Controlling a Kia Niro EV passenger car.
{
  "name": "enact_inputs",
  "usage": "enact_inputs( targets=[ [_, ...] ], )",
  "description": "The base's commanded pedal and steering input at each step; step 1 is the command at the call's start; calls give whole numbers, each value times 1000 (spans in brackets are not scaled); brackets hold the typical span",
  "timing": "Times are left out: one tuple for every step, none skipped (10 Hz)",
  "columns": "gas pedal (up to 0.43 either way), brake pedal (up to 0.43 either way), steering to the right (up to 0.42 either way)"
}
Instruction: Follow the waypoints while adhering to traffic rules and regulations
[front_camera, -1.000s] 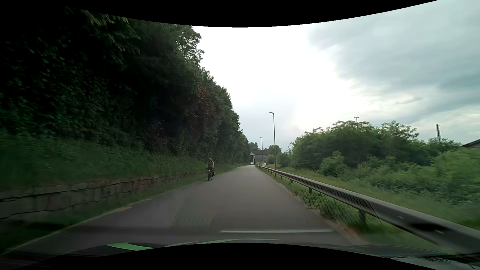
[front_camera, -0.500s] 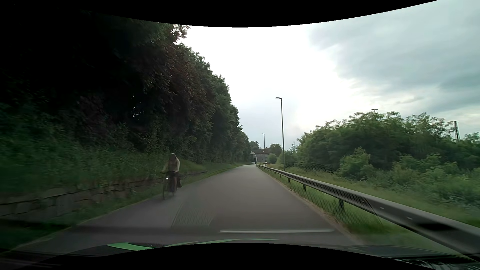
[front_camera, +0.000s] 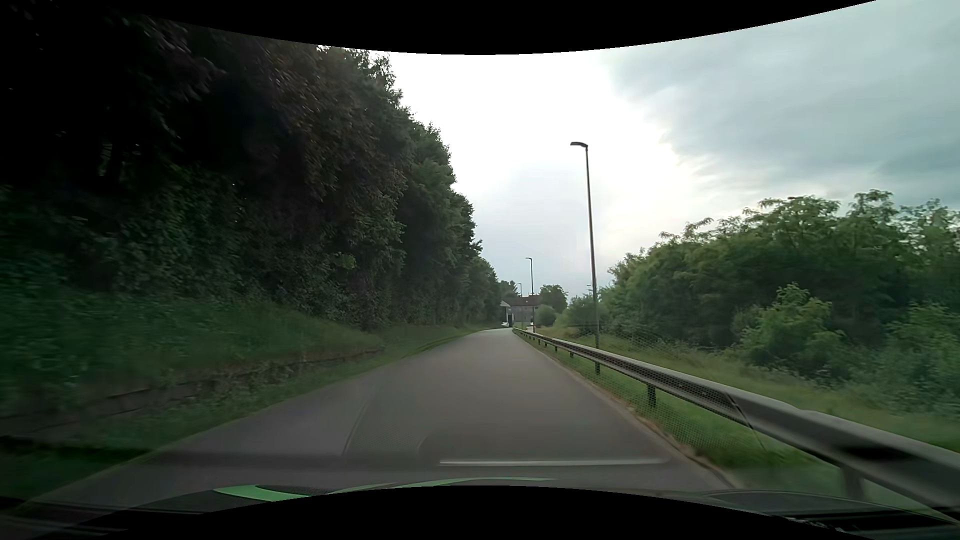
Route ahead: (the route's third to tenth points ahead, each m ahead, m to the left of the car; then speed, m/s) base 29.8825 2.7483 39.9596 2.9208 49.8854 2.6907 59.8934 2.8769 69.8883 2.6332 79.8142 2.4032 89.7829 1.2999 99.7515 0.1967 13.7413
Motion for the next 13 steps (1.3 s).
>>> enact_inputs(
  targets=[
    [118, 0, 0],
    [118, 0, 0],
    [118, 0, 0],
    [118, 0, 0],
    [118, 0, 0],
    [118, 0, 0],
    [118, 0, 0],
    [118, 0, 0],
    [118, 0, 0],
    [118, 0, 0],
    [118, 0, 0],
    [98, 0, 0],
    [98, 0, 0]
  ],
)
